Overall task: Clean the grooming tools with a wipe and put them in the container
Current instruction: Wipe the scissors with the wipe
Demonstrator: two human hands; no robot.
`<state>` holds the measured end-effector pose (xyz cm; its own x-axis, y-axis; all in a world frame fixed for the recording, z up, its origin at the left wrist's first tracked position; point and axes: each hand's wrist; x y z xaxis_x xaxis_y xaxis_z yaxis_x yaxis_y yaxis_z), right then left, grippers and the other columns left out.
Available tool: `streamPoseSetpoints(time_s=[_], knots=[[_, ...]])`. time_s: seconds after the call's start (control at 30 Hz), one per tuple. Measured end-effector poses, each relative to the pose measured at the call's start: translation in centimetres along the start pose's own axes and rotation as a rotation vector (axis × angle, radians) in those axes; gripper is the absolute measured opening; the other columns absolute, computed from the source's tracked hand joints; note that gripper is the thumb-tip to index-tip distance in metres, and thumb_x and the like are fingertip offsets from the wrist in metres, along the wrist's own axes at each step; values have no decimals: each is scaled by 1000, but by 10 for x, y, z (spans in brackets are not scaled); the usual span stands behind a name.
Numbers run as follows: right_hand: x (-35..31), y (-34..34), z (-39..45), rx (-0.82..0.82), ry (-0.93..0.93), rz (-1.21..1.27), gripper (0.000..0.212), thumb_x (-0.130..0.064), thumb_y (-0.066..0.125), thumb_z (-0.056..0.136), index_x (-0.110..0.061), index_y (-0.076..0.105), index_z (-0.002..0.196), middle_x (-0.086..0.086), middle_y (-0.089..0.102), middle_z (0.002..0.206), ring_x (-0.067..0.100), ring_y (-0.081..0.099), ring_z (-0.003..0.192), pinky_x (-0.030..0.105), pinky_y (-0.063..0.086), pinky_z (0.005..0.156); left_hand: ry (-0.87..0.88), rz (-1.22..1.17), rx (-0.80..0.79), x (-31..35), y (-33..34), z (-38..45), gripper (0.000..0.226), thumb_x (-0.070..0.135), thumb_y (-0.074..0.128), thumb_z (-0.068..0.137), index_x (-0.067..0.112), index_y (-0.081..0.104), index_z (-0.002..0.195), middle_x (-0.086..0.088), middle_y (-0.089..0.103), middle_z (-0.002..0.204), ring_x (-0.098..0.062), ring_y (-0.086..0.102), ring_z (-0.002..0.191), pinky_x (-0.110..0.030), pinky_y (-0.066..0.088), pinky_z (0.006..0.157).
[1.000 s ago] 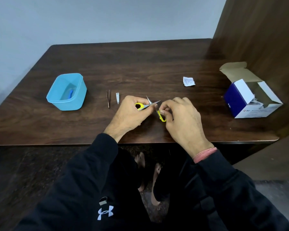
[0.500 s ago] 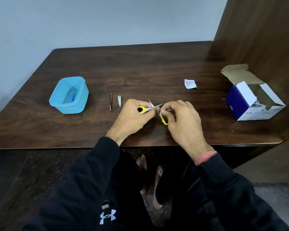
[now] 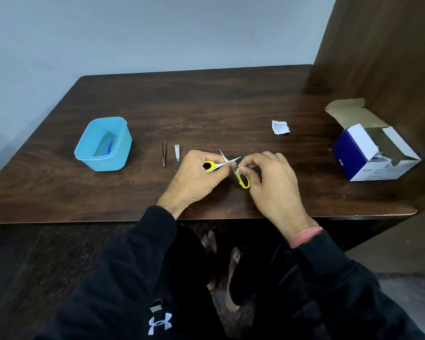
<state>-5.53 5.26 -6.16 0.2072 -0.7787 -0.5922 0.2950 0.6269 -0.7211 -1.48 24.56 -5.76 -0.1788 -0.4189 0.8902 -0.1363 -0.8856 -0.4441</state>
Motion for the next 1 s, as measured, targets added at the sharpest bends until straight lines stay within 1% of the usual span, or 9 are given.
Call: streamPoseSetpoints(time_s=[0.1, 0.23, 0.43, 0.53, 0.6, 0.7, 0.83, 0.93, 1.0], knots=[[-5, 3, -2, 8, -6, -37, 13, -19, 72, 102, -31, 74, 98, -13, 63, 93, 15, 48, 95, 30, 42, 78, 6, -6, 2, 0, 0, 0, 30, 43, 80, 103, 24, 85, 80, 7, 43, 54, -17, 37, 52, -41, 40, 49], [9, -1, -13, 6, 49, -31, 17, -14, 74, 102, -31, 75, 97, -16, 61, 92, 17, 53, 94, 27, 36, 79, -17, 6, 24, 1, -1, -1, 23, 40, 81, 103, 28, 87, 84, 11, 40, 51, -15, 37, 49, -34, 43, 51], [6, -7, -32, -9, 53, -96, 12, -18, 74, 102, -30, 76, 99, -13, 65, 96, 14, 49, 94, 34, 46, 77, -46, 3, 23, 1, -1, 0, 23, 43, 83, 101, 25, 87, 87, 6, 40, 52, -16, 38, 45, -33, 44, 49], [3, -4, -21, 8, 45, 1, 18, -14, 74, 101, -31, 73, 97, -16, 65, 95, 17, 54, 93, 31, 40, 79, -19, -9, 2, 2, -1, 0, 25, 44, 81, 103, 27, 85, 84, 6, 44, 53, -17, 40, 47, -32, 42, 50], [-1, 1, -5, 37, 30, 76, 18, -11, 74, 100, -29, 74, 95, -15, 69, 97, 19, 60, 95, 33, 44, 85, -16, -8, -3, 3, -1, 0, 28, 42, 79, 104, 28, 83, 80, 7, 44, 54, -15, 39, 48, -31, 41, 49], [-12, 7, 13, 31, 6, 84, 17, -12, 72, 99, -29, 74, 96, -13, 70, 99, 19, 61, 100, 36, 48, 89, -33, -29, -16, 4, -3, 1, 26, 34, 73, 109, 29, 83, 85, 5, 42, 57, -13, 39, 48, -30, 44, 47], [-13, 7, 19, 50, -35, 111, 17, -15, 75, 98, -32, 75, 96, -14, 71, 98, 16, 63, 99, 32, 47, 88, -30, -50, -68, 6, -4, -1, 29, 30, 68, 112, 24, 81, 87, -4, 44, 65, -13, 42, 52, -29, 45, 45], [-12, 9, 19, 75, -35, 173, 13, -18, 77, 97, -31, 76, 95, -15, 74, 97, 13, 68, 97, 39, 54, 94, -21, -57, -82, 5, -4, 0, 27, 33, 68, 113, 18, 85, 98, -9, 42, 68, -14, 40, 53, -29, 45, 46], [-11, 11, 18, 94, -27, 226, 11, -19, 78, 97, -30, 77, 96, -15, 75, 97, 12, 70, 97, 43, 57, 95, -14, -78, -93, 5, -5, 0, 23, 29, 66, 114, 21, 86, 107, -12, 46, 72, -15, 42, 52, -28, 44, 45]])
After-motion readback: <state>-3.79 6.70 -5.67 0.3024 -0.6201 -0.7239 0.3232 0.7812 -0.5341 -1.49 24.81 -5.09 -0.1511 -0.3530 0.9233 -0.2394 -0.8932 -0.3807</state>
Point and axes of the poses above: each hand's wrist, its own z-axis towards the middle knuckle, its own y-axis out of the palm, x = y × z
